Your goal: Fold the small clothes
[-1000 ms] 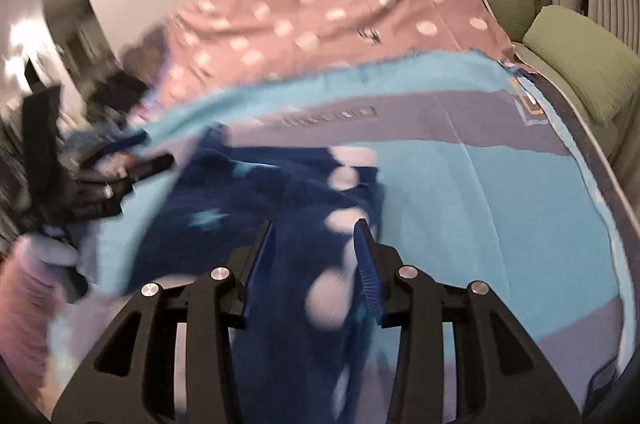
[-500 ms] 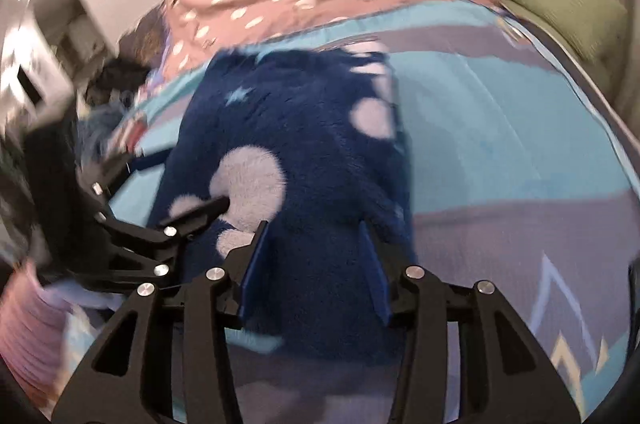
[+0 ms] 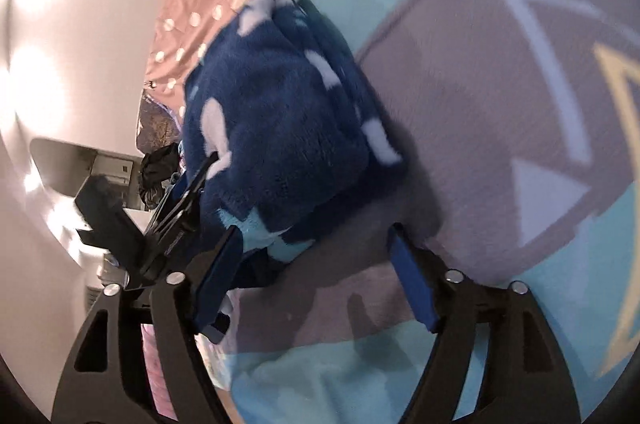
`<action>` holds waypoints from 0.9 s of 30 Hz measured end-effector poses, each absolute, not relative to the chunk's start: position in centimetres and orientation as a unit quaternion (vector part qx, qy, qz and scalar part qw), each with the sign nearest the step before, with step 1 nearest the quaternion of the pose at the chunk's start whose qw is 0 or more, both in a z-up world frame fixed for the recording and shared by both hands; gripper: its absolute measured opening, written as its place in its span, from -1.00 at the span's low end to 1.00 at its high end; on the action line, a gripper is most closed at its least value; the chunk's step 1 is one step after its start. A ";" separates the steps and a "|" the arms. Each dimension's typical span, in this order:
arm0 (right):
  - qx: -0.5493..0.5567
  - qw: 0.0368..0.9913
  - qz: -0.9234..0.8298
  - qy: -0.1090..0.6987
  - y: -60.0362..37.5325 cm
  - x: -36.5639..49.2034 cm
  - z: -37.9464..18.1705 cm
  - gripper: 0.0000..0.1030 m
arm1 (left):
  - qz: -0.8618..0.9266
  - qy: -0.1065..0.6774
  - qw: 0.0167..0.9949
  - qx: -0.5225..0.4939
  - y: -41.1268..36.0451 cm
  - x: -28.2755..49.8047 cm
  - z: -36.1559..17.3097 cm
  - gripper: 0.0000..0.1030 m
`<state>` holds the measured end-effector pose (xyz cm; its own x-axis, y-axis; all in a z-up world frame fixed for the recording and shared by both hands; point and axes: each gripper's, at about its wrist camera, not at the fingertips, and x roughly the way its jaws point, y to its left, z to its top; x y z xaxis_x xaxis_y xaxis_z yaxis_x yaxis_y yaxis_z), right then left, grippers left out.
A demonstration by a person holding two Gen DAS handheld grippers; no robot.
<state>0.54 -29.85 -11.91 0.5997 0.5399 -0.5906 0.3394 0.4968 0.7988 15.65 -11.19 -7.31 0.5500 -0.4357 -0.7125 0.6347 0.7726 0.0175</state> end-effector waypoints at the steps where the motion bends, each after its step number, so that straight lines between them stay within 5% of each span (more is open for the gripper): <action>1: 0.501 0.742 0.067 0.440 -29.7 0.8 -12.0 0.52 | -0.308 0.361 0.869 0.137 -11.1 15.7 -7.3 0.92; 12: 0.534 0.745 0.041 0.397 -31.0 2.0 -12.5 0.66 | -0.312 0.351 0.874 0.125 -10.7 15.8 -7.4 0.92; 17: 0.497 0.772 0.030 0.395 -29.3 3.6 -11.9 0.97 | -0.321 0.346 0.874 0.116 -10.6 15.9 -7.7 0.92; 27: 0.490 0.785 -0.010 0.380 -28.5 4.6 -12.1 0.97 | -0.337 0.343 0.870 0.110 -10.6 16.3 -7.8 0.96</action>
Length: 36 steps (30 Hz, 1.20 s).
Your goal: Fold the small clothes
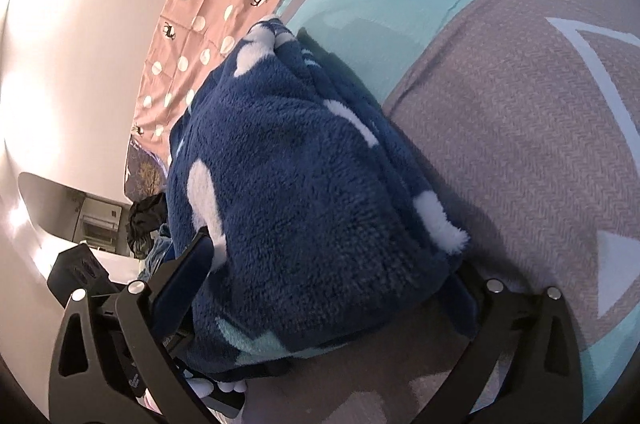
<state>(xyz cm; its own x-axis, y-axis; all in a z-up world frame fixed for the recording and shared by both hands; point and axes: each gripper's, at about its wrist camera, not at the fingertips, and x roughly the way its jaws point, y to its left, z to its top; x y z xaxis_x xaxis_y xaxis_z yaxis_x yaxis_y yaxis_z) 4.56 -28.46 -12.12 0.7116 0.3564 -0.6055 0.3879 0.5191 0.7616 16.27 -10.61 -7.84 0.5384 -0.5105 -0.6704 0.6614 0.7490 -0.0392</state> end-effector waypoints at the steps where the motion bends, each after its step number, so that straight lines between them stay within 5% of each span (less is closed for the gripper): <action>1: 0.490 0.784 -0.012 0.380 -28.5 4.7 -12.1 0.97 | -0.338 0.342 0.870 0.109 -10.6 16.3 -7.9 0.96; 19: 0.502 0.776 -0.033 0.381 -28.3 4.4 -12.0 0.94 | -0.335 0.353 0.870 0.079 -10.2 16.7 -7.3 0.96; 25: 0.467 0.802 -0.023 0.372 -27.8 4.2 -11.9 0.80 | -0.298 0.317 0.898 -0.063 -4.4 20.8 -5.0 0.96; 30: 0.460 0.806 -0.015 0.371 -27.9 4.0 -11.9 0.79 | -0.287 0.428 0.841 -0.163 -2.7 29.9 -8.7 0.96; 36: 0.452 0.810 -0.013 0.374 -28.0 4.2 -11.8 0.79 | -0.323 0.460 0.807 -0.179 -5.5 34.9 -12.0 0.95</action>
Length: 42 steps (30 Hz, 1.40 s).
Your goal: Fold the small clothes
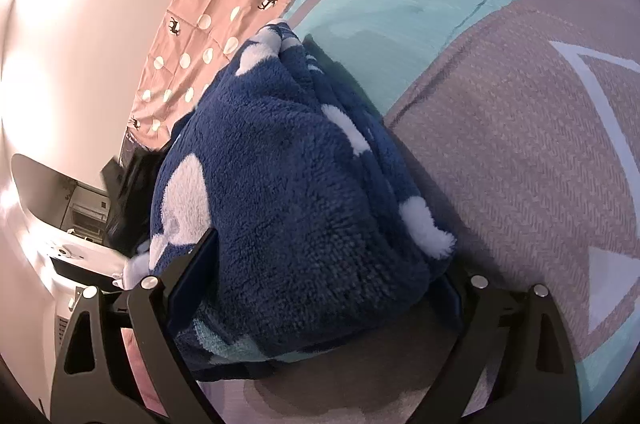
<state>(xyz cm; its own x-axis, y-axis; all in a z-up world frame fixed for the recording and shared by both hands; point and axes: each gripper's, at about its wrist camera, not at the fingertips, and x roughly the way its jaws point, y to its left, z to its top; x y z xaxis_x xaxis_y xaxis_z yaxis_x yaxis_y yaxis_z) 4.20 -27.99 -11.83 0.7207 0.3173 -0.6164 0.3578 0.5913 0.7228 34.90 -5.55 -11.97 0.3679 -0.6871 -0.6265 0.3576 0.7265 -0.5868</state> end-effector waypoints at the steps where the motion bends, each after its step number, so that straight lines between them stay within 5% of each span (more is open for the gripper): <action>1: 0.449 0.813 -0.012 0.372 -28.0 4.4 -11.7 0.75 | -0.327 0.453 0.812 -0.170 -6.1 35.2 -12.2 0.89; 5: 0.422 0.830 -0.007 0.365 -28.3 4.9 -10.1 0.38 | -0.348 0.427 0.819 -0.161 -6.6 34.8 -10.7 0.17; 8: 0.396 0.846 0.000 0.356 -28.4 6.0 -8.0 0.17 | -0.363 0.402 0.825 -0.162 -5.9 34.3 -7.2 0.08; 17: 0.329 0.886 0.108 0.308 -30.1 20.6 0.4 0.04 | -0.304 0.318 0.889 -0.129 -2.5 38.8 3.5 0.10; 24: 0.305 0.869 0.191 0.339 -28.6 38.1 0.7 0.04 | -0.188 0.303 0.925 -0.133 2.4 47.4 6.4 0.13; 31: 0.294 0.858 0.196 0.373 -26.2 49.2 -4.6 0.04 | -0.116 0.334 0.925 -0.137 5.3 55.0 1.0 0.16; 33: 0.281 0.854 0.193 0.392 -25.6 51.5 -7.6 0.11 | -0.090 0.350 0.923 -0.133 5.8 56.3 -1.9 0.32; 37: 0.266 0.852 0.112 0.437 -25.8 52.0 -14.3 0.28 | -0.037 0.420 0.905 -0.059 5.5 57.5 -9.8 0.36; 42: 0.280 0.864 0.091 0.408 -26.8 49.2 -14.5 0.42 | -0.031 0.395 0.917 -0.056 6.4 55.4 -10.6 0.48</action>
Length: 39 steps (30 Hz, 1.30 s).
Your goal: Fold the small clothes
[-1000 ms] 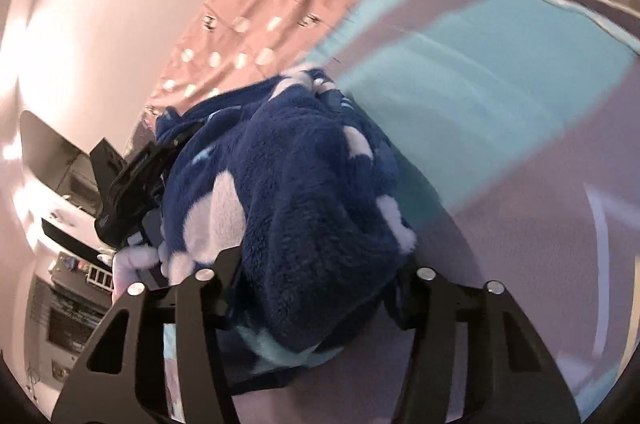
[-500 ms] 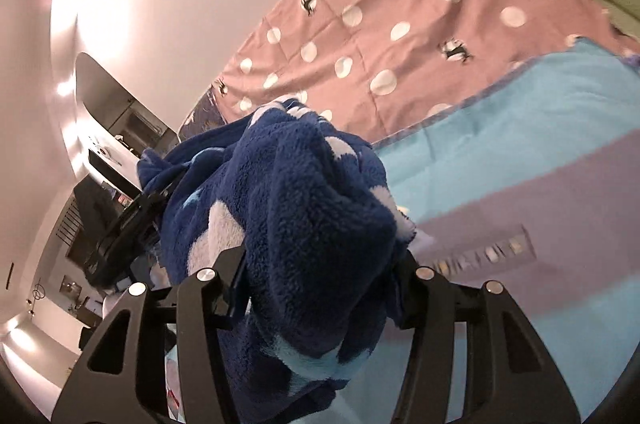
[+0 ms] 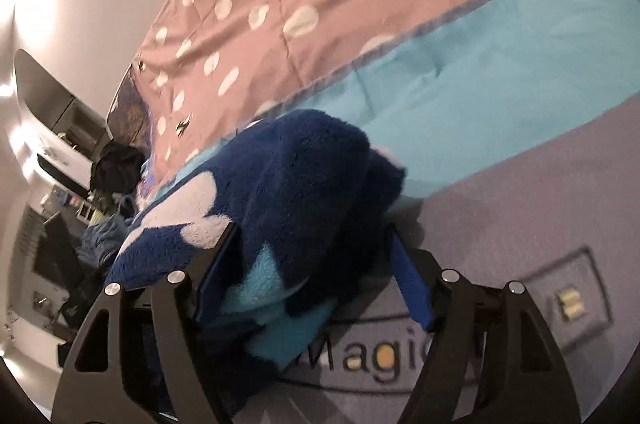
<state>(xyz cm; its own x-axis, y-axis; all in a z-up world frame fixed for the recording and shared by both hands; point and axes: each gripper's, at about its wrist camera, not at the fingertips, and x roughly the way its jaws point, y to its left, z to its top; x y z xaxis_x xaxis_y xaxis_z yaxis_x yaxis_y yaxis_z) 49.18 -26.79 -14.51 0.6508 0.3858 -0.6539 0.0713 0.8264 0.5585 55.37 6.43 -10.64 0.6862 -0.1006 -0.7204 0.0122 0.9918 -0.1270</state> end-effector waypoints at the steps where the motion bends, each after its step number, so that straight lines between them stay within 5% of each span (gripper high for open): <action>1: 0.262 0.872 0.078 0.405 -26.7 48.4 -13.7 0.42 | -0.030 0.396 0.917 -0.043 6.3 55.0 -10.1 0.49; 11: 0.084 0.944 0.095 0.303 -21.7 30.0 -4.0 0.45 | -0.163 0.299 0.940 0.005 4.0 37.4 -3.6 0.96; 12: 0.071 0.955 0.093 0.271 -21.0 26.9 -3.0 0.50 | -0.173 0.290 0.941 -0.001 4.1 34.6 -3.2 0.96; 14: 0.072 0.970 0.083 0.219 -20.3 22.2 -1.5 0.97 | -0.172 0.277 0.945 -0.011 4.4 30.2 -2.6 0.96; 15: 0.074 0.973 0.079 0.204 -20.0 20.3 -1.0 0.97 | -0.163 0.274 0.948 -0.013 4.6 27.8 -2.4 0.96; 28: 0.084 0.959 0.025 0.268 -15.3 6.8 2.1 0.97 | -0.115 0.226 0.967 0.001 5.0 8.9 1.4 0.96; 39: 0.063 0.956 0.026 0.285 -13.2 2.0 1.5 0.97 | -0.083 0.224 0.971 -0.011 6.2 2.8 2.5 0.96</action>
